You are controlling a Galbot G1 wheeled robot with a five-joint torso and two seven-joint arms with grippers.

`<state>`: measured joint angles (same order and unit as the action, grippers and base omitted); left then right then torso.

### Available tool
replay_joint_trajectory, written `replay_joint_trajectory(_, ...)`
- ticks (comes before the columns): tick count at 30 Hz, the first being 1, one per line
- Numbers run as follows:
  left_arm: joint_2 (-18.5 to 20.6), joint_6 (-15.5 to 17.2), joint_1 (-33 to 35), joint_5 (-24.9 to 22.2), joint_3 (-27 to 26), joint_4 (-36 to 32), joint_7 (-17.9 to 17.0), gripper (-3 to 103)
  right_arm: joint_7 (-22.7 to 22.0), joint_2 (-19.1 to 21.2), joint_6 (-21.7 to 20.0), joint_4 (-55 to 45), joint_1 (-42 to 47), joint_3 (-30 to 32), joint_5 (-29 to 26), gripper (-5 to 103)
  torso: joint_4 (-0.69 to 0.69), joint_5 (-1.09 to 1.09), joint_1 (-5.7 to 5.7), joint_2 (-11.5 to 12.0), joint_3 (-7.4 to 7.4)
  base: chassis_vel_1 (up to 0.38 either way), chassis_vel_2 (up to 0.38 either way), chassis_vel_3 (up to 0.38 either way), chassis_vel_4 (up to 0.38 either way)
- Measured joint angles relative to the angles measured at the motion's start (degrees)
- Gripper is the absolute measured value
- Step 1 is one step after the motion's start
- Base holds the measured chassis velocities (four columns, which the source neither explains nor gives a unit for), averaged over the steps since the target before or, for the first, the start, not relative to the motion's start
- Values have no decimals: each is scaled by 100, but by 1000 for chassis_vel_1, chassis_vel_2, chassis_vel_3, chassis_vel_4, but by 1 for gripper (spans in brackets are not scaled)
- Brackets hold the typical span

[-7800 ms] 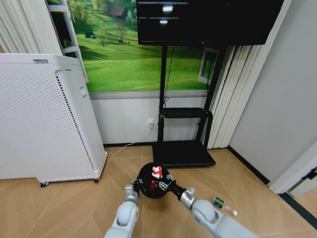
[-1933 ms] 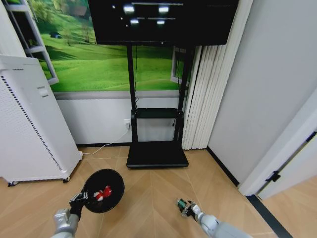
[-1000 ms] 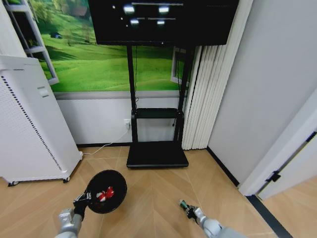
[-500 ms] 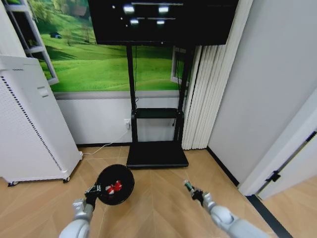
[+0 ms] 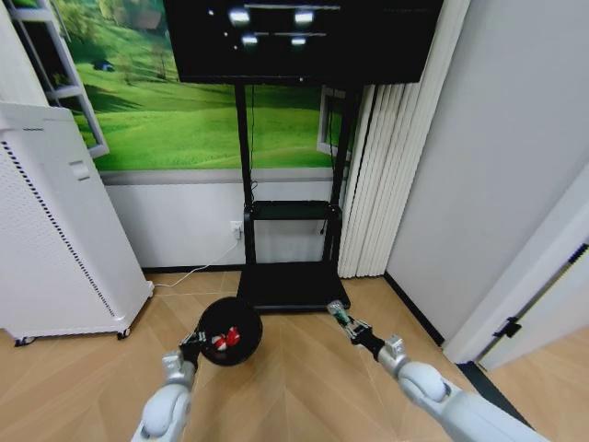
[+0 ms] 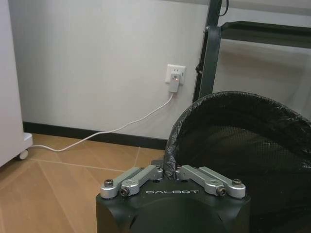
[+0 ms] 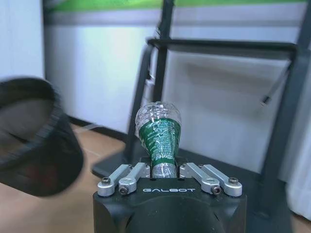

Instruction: Pick up the trash bin and place the garbage on the floor into it.

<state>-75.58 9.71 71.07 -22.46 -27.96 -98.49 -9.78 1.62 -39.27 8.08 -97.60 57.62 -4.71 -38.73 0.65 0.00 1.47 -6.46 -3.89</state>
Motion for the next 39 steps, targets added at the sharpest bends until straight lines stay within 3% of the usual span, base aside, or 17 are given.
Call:
replay_joint_trajectory(9, -375, 28, -271, 70, 362, 319, -56, 3, 178, -200, 37, -568, -181, -234, -134, 21, 0, -1, 0, 0, 0, 0, 0, 0, 0)
replay_joint_trajectory(19, -807, 14, -316, 361, 898, 628, -77, 3, 174, -515, 28, -553, -476, -622, -104, 21, 0, 0, 0, 0, 0, 0, 0, 0, 0)
replay_joint_trajectory(39, -1027, 10, -550, 530, 1581, 903, -118, 3, 147, -1066, 58, -162, -951, -1369, 258, 21, 0, 0, 0, 0, 1, 0, 0, 0, 0)
